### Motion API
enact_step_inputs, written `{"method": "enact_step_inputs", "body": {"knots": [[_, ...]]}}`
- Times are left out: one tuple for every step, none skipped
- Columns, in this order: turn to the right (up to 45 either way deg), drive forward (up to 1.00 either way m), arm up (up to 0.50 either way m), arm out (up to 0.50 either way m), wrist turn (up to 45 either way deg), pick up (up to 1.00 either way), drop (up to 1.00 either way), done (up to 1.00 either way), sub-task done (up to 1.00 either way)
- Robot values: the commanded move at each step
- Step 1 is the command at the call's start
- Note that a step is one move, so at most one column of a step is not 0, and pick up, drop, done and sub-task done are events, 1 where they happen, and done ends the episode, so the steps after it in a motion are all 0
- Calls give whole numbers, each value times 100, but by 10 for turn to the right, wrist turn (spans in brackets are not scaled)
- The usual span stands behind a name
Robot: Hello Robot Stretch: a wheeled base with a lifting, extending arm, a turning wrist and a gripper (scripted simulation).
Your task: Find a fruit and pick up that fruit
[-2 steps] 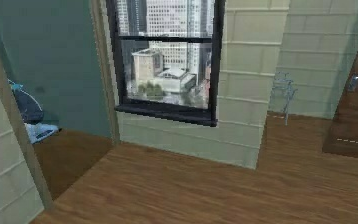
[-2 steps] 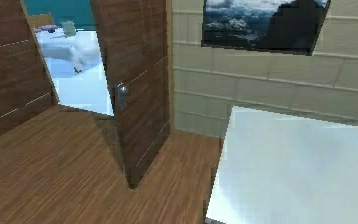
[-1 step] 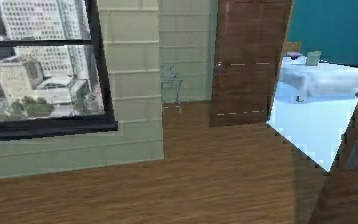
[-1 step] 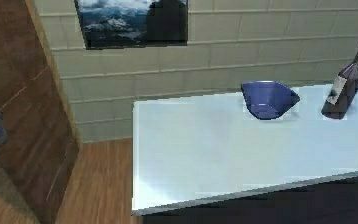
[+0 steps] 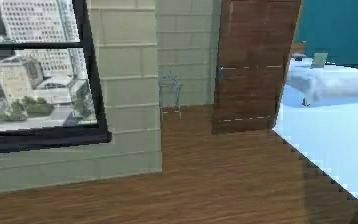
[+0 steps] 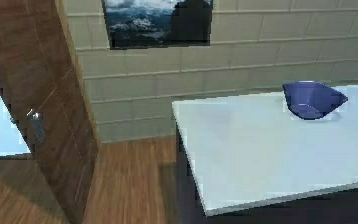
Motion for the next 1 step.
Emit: {"method": "enact_step_inputs", "body": {"knots": [[-450,0,0,0,0,0,0,0,0]]}}
